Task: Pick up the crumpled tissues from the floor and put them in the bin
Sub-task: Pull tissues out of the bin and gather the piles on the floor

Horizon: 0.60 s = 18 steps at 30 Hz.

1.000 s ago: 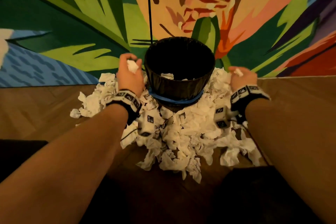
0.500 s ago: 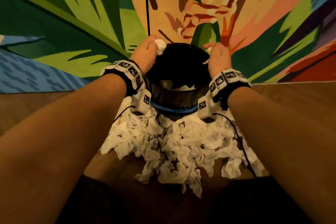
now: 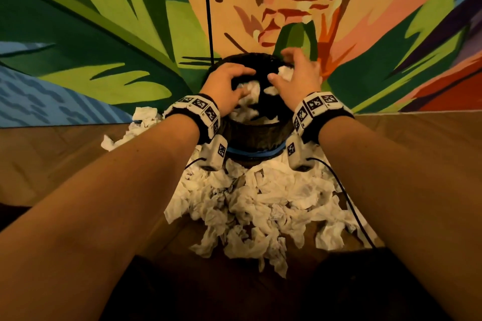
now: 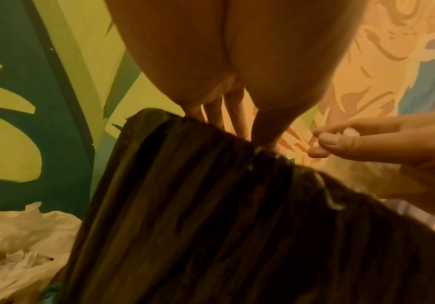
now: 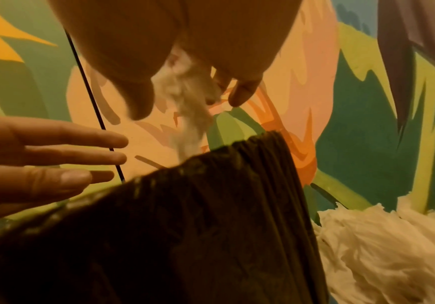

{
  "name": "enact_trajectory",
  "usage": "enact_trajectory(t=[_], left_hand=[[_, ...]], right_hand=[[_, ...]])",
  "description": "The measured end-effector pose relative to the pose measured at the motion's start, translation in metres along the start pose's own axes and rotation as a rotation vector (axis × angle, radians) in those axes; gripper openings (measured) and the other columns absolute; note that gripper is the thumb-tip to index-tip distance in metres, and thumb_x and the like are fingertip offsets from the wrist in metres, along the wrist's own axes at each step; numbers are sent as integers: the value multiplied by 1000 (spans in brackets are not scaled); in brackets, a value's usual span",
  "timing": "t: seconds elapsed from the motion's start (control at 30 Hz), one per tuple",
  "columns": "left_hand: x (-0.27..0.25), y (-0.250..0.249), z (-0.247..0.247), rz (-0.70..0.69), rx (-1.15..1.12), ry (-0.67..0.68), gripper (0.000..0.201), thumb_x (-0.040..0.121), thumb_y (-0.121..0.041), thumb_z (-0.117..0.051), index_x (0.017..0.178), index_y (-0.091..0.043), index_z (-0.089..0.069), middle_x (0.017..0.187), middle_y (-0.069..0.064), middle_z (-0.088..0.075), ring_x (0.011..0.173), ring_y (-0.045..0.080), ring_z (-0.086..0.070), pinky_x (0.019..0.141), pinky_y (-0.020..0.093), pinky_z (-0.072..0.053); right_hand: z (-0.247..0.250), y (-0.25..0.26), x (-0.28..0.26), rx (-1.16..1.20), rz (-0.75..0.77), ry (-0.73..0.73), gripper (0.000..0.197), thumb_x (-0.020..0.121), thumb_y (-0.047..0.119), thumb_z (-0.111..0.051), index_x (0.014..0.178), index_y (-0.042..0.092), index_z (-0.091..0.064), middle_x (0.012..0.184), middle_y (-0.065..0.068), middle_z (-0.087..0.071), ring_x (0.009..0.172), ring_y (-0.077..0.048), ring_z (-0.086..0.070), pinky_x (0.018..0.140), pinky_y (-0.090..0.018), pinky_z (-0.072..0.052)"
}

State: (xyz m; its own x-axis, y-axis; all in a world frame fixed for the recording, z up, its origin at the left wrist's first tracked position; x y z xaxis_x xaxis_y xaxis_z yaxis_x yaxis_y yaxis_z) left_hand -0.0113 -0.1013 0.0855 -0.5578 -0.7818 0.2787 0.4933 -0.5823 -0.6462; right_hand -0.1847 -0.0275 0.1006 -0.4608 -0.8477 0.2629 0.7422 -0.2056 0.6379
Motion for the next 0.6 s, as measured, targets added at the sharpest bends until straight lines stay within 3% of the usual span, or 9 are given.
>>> enact_trajectory(t=[0.07,0.13,0.2,0.3,0.4,0.47,0.53,0.6], left_hand=[[-1,-1,4,-13,6,-28,40,84,-12,-71,123,-22,-66,129,1,-57,124,14,-50,108,19,-29],[-5,-2,8,-35,-6,-77,32,85,-13,-70,116,-20,-69,122,0,-60,118,13,-52,104,17,-31],[-9,-2,12,-57,-27,-116,21,87,-16,-68,107,-19,-71,112,-1,-62,108,10,-55,99,17,-35],[-19,-2,17,-65,-82,-169,11,93,-26,-61,96,-22,-71,89,-8,-64,77,-2,-54,74,10,-40],[-36,0,16,-62,-163,-199,30,97,-37,-51,75,-22,-65,59,-8,-56,55,2,-49,55,15,-37],[-52,3,13,-82,-135,-189,40,97,-38,-49,61,-19,-51,49,-7,-40,47,5,-39,50,20,-31],[-67,7,7,-114,-73,-116,44,97,-36,-48,55,-25,-38,46,-7,-33,44,9,-36,48,23,-29],[-82,12,0,-160,16,-10,44,96,-37,-46,54,-29,-34,44,-5,-33,42,12,-38,47,23,-29]], right_hand=[[4,-3,0,30,18,10,76,76,46,-75,140,40,-35,127,10,-55,127,-20,-38,100,-40,-33],[5,-6,0,71,17,-8,81,76,51,-73,143,41,-30,129,8,-54,127,-21,-40,104,-41,-35],[5,-9,2,126,-9,-62,67,83,51,-64,142,39,-34,124,6,-55,124,-21,-42,105,-43,-37],[12,-22,6,276,-126,-203,44,88,41,-55,130,37,-43,110,7,-59,114,-20,-52,99,-46,-44],[22,-54,-2,356,-306,-356,24,89,35,-53,112,38,-44,94,9,-60,92,-16,-61,83,-42,-52],[24,-82,-20,343,-430,-422,20,92,29,-53,111,27,-45,89,8,-57,80,-15,-58,68,-30,-47],[21,-113,-45,278,-572,-376,14,95,26,-51,107,21,-45,98,0,-60,80,-19,-54,61,-23,-37],[18,-132,-70,156,-677,-232,11,97,30,-47,102,20,-49,108,-8,-61,83,-23,-51,71,-27,-36]])
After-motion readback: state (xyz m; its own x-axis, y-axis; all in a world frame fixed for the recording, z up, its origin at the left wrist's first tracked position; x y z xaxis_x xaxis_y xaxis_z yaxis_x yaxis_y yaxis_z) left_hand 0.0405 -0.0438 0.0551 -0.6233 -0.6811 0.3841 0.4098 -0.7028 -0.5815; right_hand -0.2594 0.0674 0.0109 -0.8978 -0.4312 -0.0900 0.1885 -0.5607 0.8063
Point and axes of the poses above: each hand's wrist, its own x-axis towards the middle knuckle, its own z-axis out of the back of the hand, y = z × x, the point moved 1 cm from there along x, towards the middle knuckle
